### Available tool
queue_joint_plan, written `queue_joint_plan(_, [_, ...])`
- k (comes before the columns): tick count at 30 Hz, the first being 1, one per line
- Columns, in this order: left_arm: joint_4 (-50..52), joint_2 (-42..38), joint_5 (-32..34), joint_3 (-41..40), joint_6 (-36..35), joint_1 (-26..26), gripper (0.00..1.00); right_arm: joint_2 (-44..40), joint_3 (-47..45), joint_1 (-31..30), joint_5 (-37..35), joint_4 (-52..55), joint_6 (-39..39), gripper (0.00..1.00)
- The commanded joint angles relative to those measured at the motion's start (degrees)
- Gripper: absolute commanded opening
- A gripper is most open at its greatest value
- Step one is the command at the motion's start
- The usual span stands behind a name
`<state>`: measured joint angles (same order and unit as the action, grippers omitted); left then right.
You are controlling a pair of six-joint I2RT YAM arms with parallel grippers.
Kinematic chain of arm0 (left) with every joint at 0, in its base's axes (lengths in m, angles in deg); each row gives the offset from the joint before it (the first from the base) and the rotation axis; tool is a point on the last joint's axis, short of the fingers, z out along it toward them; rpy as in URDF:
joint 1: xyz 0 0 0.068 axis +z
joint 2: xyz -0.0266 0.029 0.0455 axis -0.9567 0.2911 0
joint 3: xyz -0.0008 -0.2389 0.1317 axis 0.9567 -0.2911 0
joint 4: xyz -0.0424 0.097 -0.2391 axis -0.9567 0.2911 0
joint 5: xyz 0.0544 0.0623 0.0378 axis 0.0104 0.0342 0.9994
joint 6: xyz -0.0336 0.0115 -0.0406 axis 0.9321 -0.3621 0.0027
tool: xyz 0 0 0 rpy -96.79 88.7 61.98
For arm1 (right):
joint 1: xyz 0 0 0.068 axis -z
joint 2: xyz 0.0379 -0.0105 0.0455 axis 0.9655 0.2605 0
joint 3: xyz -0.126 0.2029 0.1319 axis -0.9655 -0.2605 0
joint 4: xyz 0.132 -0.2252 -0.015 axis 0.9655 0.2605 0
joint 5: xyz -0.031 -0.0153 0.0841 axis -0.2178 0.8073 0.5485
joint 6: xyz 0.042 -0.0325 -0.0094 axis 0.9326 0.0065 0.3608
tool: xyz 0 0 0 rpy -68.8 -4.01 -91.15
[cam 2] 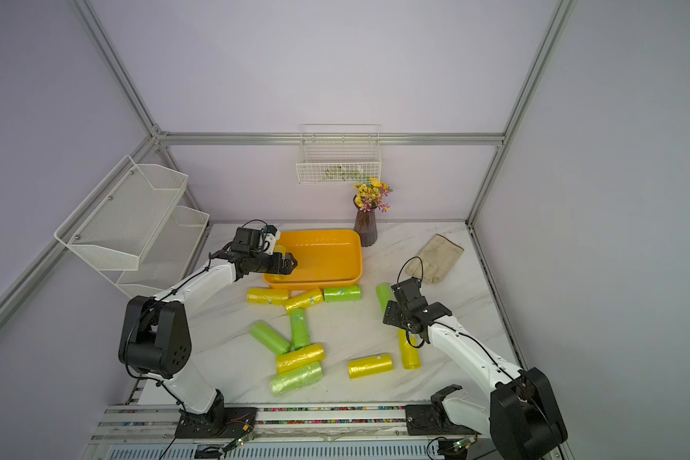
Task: Put the roll of trash bags into the storage box
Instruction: Move the roll of trash bags to the center of the board.
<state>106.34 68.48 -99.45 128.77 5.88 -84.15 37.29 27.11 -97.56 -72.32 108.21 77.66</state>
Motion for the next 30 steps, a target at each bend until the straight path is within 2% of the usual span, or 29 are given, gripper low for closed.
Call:
queue_joint_plan(1, [-1.14, 0.38, -1.73, 1.85, -0.79, -0.27, 1.0, -0.3, -0.81, 0.6, -1.93, 2.55, 2.07, 0.77])
queue_joint_plan(5, [-1.19, 0.55, -1.83, 1.45, -0.34, -0.31, 1.0, 1.96, -1.37, 1.25, -2.03, 2.83, 0.77, 0.77])
queue_joint_plan(15, [-1.38, -0.31, -0.98, 1.17, -0.26, -0.35, 1.0, 7.07, -2.28, 1.55, -1.28, 2.77, -2.79, 0.68])
queue_joint_plan(17, [-1.34, -0.07, -0.92, 1.21, 0.12, -0.32, 1.0, 7.24, -2.24, 1.64, -1.35, 2.75, -3.24, 0.6])
queue_joint_plan(22, [-1.43, -0.25, -0.69, 0.71, 0.57, -0.29, 1.0, 8.21, -1.66, 2.26, -1.61, 2.71, -3.94, 0.5])
queue_joint_plan(30, [-1.44, -1.36, 0.19, 0.01, 0.37, -0.28, 1.0, 9.75, -0.34, 4.66, -3.08, 1.92, -4.61, 0.49])
